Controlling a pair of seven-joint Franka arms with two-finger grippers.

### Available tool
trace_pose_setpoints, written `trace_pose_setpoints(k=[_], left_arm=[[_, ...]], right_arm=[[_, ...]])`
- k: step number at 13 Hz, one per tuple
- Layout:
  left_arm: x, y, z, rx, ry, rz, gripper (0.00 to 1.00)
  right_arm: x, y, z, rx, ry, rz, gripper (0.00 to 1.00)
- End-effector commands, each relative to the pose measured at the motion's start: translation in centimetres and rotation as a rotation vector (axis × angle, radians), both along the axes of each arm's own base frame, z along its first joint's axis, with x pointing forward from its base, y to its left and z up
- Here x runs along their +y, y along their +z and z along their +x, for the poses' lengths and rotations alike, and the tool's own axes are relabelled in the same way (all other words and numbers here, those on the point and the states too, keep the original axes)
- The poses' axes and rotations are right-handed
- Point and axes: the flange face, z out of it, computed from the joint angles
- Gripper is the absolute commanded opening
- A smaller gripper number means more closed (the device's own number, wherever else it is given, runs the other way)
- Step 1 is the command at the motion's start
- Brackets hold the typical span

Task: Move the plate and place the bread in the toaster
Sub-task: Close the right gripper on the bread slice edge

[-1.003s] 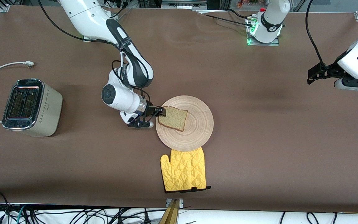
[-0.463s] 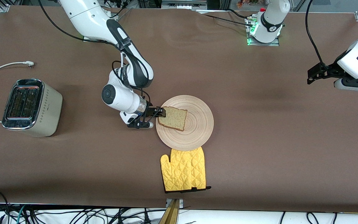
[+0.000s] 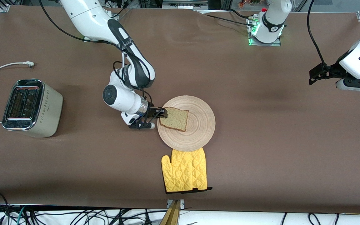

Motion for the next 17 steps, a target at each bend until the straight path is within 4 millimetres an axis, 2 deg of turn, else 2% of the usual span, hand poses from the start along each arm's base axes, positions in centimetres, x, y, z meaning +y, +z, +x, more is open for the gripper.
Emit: trace_pose_setpoints(k=[1, 4, 5, 6, 7, 8, 14, 16, 17], left_arm=[[-0.1, 0.6, 0.2, 0.001, 0.009, -0.003, 1.0], [-0.1, 0.6, 0.2, 0.001, 0.009, -0.003, 1.0], [-0.1, 0.5, 0.2, 0.002, 0.009, -0.003, 1.0], [-0.1, 0.5, 0.2, 0.002, 0.009, -0.003, 1.0], [-0.1, 0.5, 0.2, 0.002, 0.009, -0.003, 1.0], [-0.1, 0.5, 0.2, 0.002, 0.009, -0.002, 1.0], [-0.1, 0.6, 0.2, 0.001, 0.007, -0.002, 1.0], [-0.1, 0.6, 0.2, 0.001, 0.007, -0.002, 1.0], [-0.1, 0.6, 0.2, 0.001, 0.007, -0.002, 1.0]], right_arm=[[1.3, -0.3, 0.3, -0.007, -0.011, -0.011, 0.52], [1.4, -0.4, 0.3, -0.007, -0.009, -0.011, 0.52], [1.4, -0.4, 0.3, -0.007, -0.009, -0.011, 0.48], [1.4, -0.5, 0.3, -0.007, -0.006, -0.014, 0.31], [1.4, -0.5, 0.3, -0.015, 0.008, -0.026, 0.22], [1.4, -0.6, 0.2, -0.021, 0.021, -0.038, 0.17], [1.7, -1.8, -0.2, -0.015, 0.032, -0.052, 0.17], [1.8, -2.0, -0.2, -0.017, 0.035, -0.054, 0.09], [2.0, -2.0, -0.3, -0.029, 0.061, -0.07, 0.0]])
